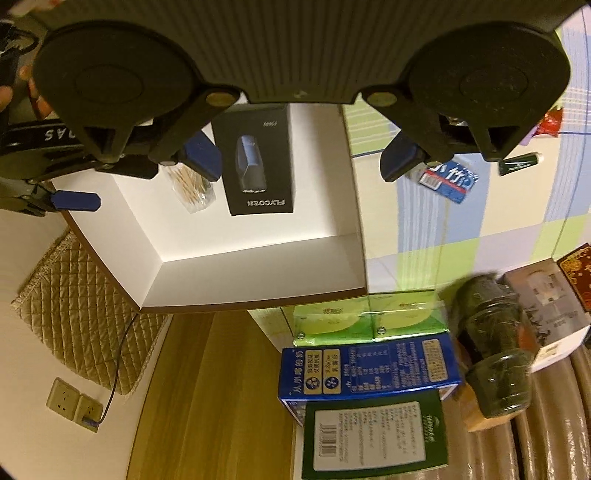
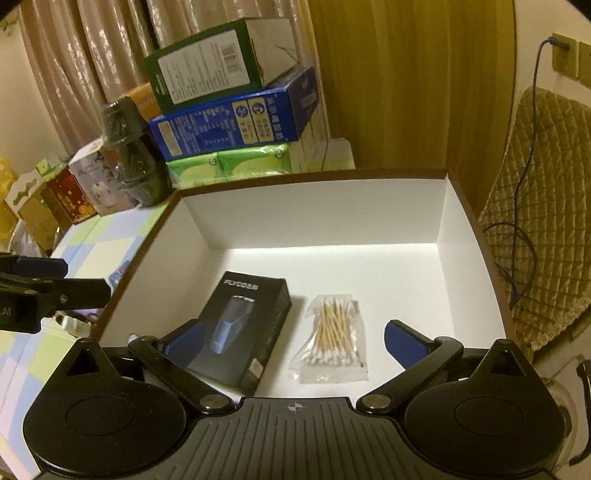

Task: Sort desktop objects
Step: 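Withdraw both tools from the cardboard box back over the table, then grasp the red candy packet with the left tool while the right tool grasps the white hair clip, then carry the candy packet and hair clip with both tools into the cardboard box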

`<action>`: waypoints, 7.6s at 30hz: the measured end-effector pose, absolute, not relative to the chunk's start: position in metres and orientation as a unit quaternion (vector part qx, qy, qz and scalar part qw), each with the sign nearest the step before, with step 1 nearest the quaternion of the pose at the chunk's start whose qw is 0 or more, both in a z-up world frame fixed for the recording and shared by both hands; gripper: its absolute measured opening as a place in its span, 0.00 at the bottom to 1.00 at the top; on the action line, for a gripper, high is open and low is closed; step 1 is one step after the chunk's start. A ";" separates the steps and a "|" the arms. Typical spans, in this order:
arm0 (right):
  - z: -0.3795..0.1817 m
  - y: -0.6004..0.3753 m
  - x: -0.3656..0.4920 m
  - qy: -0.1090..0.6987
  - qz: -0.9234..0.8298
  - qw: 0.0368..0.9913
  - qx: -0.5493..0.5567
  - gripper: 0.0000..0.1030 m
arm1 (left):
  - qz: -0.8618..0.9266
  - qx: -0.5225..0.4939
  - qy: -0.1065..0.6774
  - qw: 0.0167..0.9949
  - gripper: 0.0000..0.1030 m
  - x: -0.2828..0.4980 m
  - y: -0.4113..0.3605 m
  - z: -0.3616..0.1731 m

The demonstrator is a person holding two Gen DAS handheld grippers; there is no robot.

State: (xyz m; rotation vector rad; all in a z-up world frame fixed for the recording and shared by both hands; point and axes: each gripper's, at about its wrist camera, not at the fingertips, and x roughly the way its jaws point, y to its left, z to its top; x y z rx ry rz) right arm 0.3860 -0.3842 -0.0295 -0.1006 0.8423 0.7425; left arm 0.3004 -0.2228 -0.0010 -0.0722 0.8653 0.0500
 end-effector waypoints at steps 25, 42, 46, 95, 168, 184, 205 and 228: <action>0.004 -0.353 0.267 0.376 0.314 0.871 -0.023 0.98 | -0.005 -0.033 0.400 0.916 0.89 0.190 -0.141 0.027; -0.003 -0.313 0.207 0.404 0.310 0.861 -0.026 0.98 | -0.006 -0.031 0.420 0.907 0.89 0.144 -0.080 0.018; -0.009 -0.300 0.195 0.414 0.314 0.854 -0.030 0.98 | -0.006 -0.032 0.426 0.904 0.89 0.137 -0.067 0.015; -0.085 -0.135 0.172 0.466 0.337 0.816 -0.058 0.98 | 0.061 -0.068 0.478 0.873 0.89 0.122 0.091 -0.046; -0.143 -0.182 0.200 0.456 0.299 0.819 -0.179 0.38 | -0.004 0.040 0.551 0.833 0.39 0.202 0.099 -0.135; -0.118 -0.269 0.192 0.485 0.304 0.810 -0.129 0.37 | -0.046 0.014 0.560 0.827 0.21 0.148 0.014 -0.126; -0.018 -0.394 0.267 0.394 0.314 0.860 -0.079 0.37 | -0.173 0.039 0.411 0.894 0.21 0.198 -0.188 -0.011; -0.050 -0.411 0.447 0.409 0.308 0.853 -0.105 0.37 | -0.142 -0.008 0.460 0.876 0.21 0.367 -0.302 -0.046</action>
